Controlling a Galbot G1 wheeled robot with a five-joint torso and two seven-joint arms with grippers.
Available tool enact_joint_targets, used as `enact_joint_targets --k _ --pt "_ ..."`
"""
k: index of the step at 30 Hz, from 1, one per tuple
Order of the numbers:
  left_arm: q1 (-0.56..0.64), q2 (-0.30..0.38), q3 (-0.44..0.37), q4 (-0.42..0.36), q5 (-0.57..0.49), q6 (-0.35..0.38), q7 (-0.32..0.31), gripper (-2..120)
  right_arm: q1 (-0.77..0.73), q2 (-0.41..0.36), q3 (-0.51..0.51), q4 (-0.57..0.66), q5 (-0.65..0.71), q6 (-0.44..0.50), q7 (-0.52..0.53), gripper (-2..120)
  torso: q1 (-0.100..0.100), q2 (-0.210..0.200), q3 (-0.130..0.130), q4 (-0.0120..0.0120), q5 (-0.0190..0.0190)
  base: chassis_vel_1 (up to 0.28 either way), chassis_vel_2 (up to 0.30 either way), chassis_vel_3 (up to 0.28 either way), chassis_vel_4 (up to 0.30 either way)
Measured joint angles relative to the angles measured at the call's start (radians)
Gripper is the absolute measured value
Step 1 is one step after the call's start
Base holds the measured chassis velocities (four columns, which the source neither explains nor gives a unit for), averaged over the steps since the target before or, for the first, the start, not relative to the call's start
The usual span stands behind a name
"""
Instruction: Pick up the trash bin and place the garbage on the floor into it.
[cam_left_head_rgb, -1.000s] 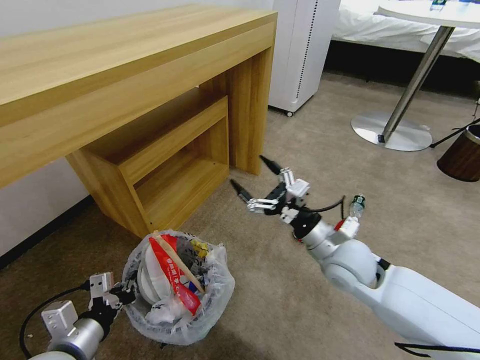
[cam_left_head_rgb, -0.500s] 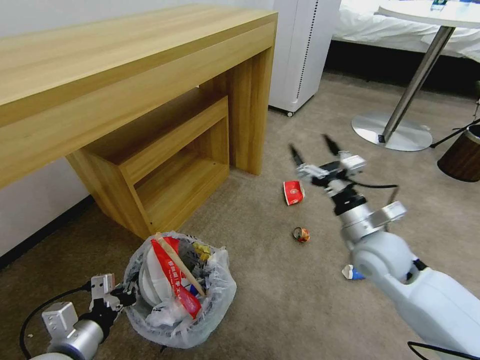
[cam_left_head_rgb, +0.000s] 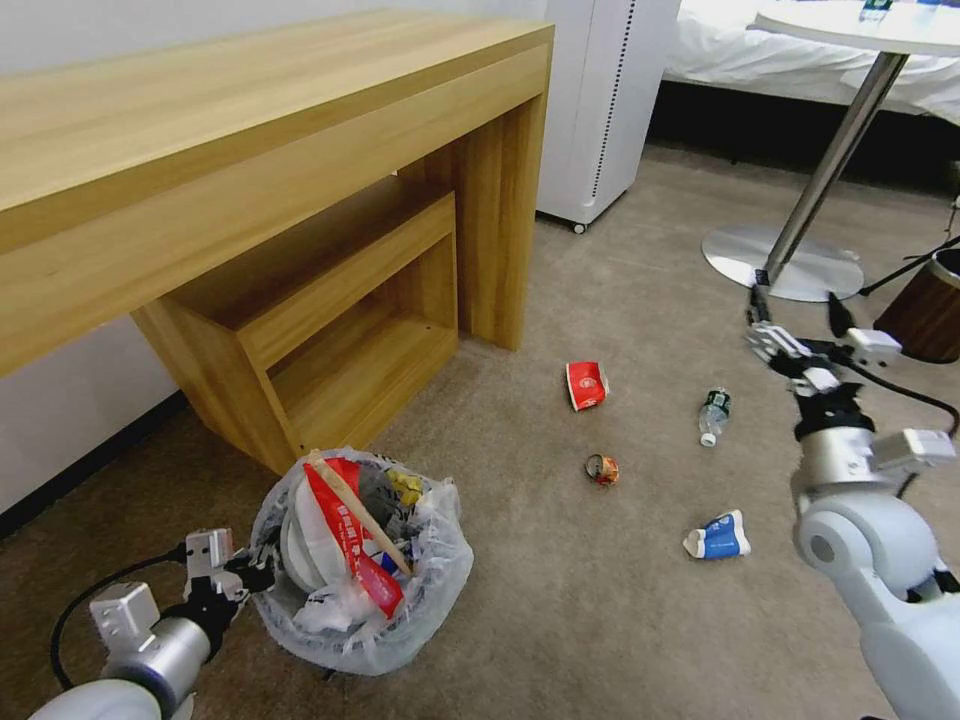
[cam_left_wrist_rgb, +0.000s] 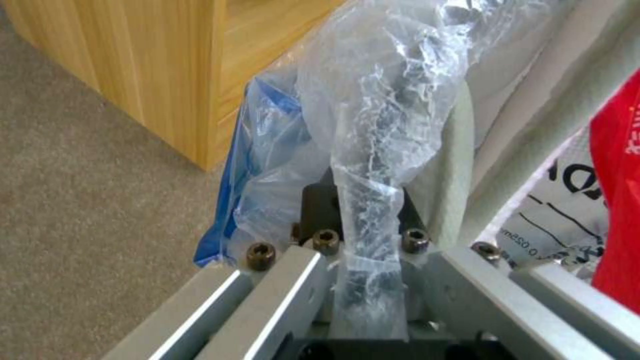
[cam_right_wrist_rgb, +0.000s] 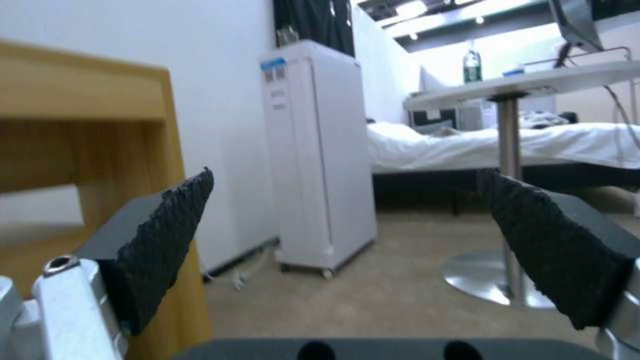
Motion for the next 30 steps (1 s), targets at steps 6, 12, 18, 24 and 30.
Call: enact_joint_targets --k 6,12,18,24,30 --pt "-0.003 -0.005 0.0 0.002 0.005 0.0 0.0 0 -0.023 0.047 -0.024 -0.01 -0.076 0.001 0.018 100 0.0 0.0 0.0 0.0003 0.0 0.0 0.0 0.0 0.0" --pt "0.017 -0.016 -0.008 -0.005 0.028 -0.002 0.002 0 -0.052 0.076 -0.034 -0.017 -0.142 0.001 0.019 100 0.0 0.0 0.0 0.0003 0.0 0.0 0.0 0.0 0.0" --pt "0.028 -0.024 -0.012 -0.011 0.042 -0.004 0.009 0 -0.08 0.088 -0.033 -0.029 -0.171 0.007 0.018 100 0.0 0.0 0.0 0.0003 0.0001 0.0 0.0 0.0 0.0" --pt "0.036 -0.032 -0.013 -0.015 0.052 -0.008 0.013 0 -0.107 0.094 -0.024 -0.031 -0.175 0.016 0.015 100 0.0 0.0 0.0 0.0002 0.0 -0.015 -0.019 -0.015 -0.016" --pt "0.04 -0.032 -0.014 -0.015 0.053 -0.011 0.016 0 -0.111 0.099 -0.024 -0.038 -0.172 0.025 0.011 100 0.0 0.0 0.0 0.0001 0.0 -0.058 -0.057 -0.053 -0.051"
